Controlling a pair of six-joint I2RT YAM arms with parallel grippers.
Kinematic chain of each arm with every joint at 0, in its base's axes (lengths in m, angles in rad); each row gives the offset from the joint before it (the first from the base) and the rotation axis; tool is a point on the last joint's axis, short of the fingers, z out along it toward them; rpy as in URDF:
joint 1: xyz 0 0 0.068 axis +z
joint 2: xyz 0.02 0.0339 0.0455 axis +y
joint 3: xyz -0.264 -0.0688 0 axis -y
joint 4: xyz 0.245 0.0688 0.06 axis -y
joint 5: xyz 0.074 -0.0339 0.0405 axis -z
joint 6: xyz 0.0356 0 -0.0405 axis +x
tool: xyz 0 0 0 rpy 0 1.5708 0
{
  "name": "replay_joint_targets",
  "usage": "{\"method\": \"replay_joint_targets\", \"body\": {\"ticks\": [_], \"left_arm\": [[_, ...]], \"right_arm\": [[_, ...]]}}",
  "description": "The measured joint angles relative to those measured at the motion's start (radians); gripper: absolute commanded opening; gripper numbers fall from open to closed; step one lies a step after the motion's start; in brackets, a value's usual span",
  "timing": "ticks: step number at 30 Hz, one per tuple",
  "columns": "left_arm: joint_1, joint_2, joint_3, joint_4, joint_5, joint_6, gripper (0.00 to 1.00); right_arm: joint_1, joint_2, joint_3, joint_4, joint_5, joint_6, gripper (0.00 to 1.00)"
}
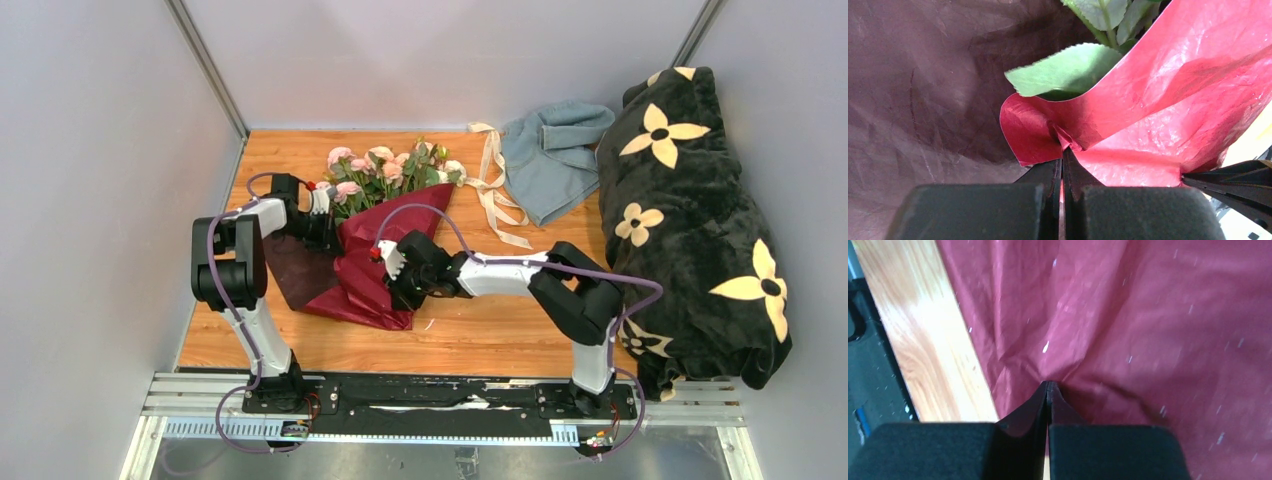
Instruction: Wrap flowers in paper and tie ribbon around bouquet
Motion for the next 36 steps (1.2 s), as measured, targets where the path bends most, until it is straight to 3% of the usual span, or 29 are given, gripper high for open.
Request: {"method": "replay_joint_targets", "body": {"ticks": [7,12,18,24,30,33,35,36], "left_arm": [[-0.005,-0.003,0.000,-0.006,-0.013,0.011,0.00],[-0.024,-0.030,-0.012,-0.006,-0.043,0.046,0.00],[-0.065,-0.061,-0.036,-0.010,-0.072,0.080,0.00],[-0.068,-0.062,-0.036,-0.012,-0.099,0.090,0.00],[-0.068,-0.061,-0.023,-0.024,-0.119,0.105,0.00],[-0.069,-0.058,-0.016,-0.035,-0.119,0.120,0.00],[-0.069,-0.058,-0.015,-0.041,-0.120,0.130,0.00],[-0.069,-0.058,-0.015,-0.045,-0.120,0.135,0.00]], "right_arm": [[-0.002,-0.186,-0.266,0.044,0.026,0.132,0.00],[-0.026,-0.286,-0.341,-0.032,0.039,0.151,0.02],[-0.092,-0.239,-0.148,-0.143,-0.068,0.069,0.02],[-0.169,-0.047,0.114,-0.058,-0.128,0.055,0.00],[-0.338,0.104,0.124,-0.013,-0.067,0.145,0.00],[-0.417,0.083,0.104,-0.003,-0.018,0.178,0.00],[-0.455,0.051,0.082,-0.020,0.040,0.180,0.06],[-0.474,0.035,0.073,-0.034,0.064,0.180,0.16]]}}
